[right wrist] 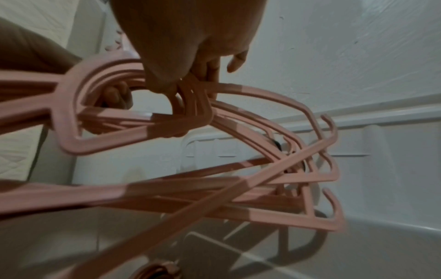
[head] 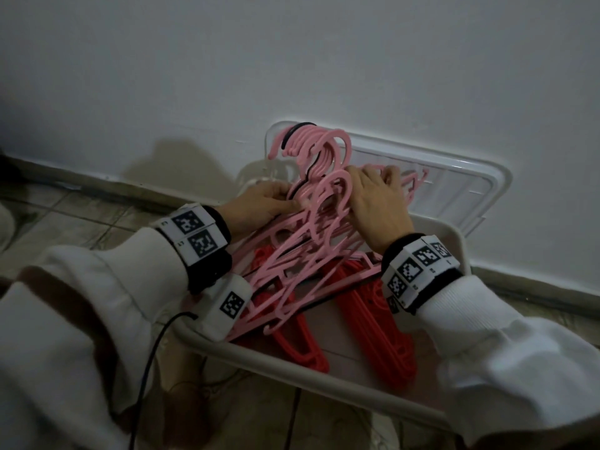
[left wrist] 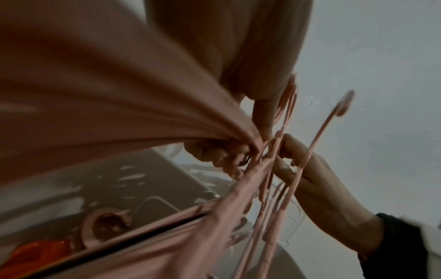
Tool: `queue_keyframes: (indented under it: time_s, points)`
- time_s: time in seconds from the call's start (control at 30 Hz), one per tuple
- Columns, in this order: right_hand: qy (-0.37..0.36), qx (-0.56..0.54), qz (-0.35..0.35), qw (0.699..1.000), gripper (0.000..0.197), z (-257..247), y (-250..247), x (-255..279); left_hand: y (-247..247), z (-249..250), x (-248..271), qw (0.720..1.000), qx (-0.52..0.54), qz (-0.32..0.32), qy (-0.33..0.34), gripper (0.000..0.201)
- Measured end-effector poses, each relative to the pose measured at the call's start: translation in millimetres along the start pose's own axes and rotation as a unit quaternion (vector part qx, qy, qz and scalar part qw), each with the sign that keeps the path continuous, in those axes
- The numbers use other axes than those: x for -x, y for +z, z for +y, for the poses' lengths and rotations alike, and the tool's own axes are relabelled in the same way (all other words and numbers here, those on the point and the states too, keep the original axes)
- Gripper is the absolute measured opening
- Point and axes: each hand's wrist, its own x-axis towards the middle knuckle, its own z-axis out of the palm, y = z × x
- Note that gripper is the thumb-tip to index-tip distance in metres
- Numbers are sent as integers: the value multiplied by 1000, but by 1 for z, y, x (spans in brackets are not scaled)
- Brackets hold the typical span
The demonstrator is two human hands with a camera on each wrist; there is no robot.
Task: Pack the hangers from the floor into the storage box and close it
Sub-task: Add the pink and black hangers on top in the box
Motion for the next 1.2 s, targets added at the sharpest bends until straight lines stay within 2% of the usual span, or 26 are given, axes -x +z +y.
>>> queue_keyframes:
  time_s: [0.07, 0.17, 0.27, 0.3, 0.47, 0.67, 0.83, 0.9, 1.03, 1.13, 1.2]
  points:
    - [3, -35, -40, 999, 27, 2, -7, 0, 0, -1, 0, 1000, -7, 8, 4, 27]
    - [13, -109, -127, 986, 41, 10, -18, 2, -4, -5, -3, 999, -33, 33, 3, 31]
    - [12, -169, -187, 968, 35, 25, -26, 7, -5, -6, -6, 999, -38, 33, 18, 12]
    - [21, -189, -197, 962, 33, 30, -28, 9, -5, -6, -6, 999, -36, 35, 20, 14]
    - [65, -279, -204, 936, 25, 37, -39, 21, 0, -7, -1, 998, -56, 39, 15, 13]
    - [59, -295, -218, 928, 30, 32, -39, 22, 5, -3, 4, 997, -59, 22, 40, 22]
    - [76, -346, -221, 909, 22, 22, -39, 17, 5, -6, 7, 998, -53, 6, 30, 15]
    - [90, -354, -225, 903, 20, 19, -39, 13, 4, -7, 6, 998, -56, 15, 32, 17]
    - [118, -358, -299, 876, 10, 19, -42, 8, -3, -8, 3, 997, -58, 31, 47, 18]
    - [153, -350, -349, 856, 26, 26, -43, 11, -11, -8, -1, 995, -54, 57, 57, 20]
    - [171, -346, -362, 849, 25, 35, -45, 16, -16, -9, -4, 995, -46, 63, 66, 22]
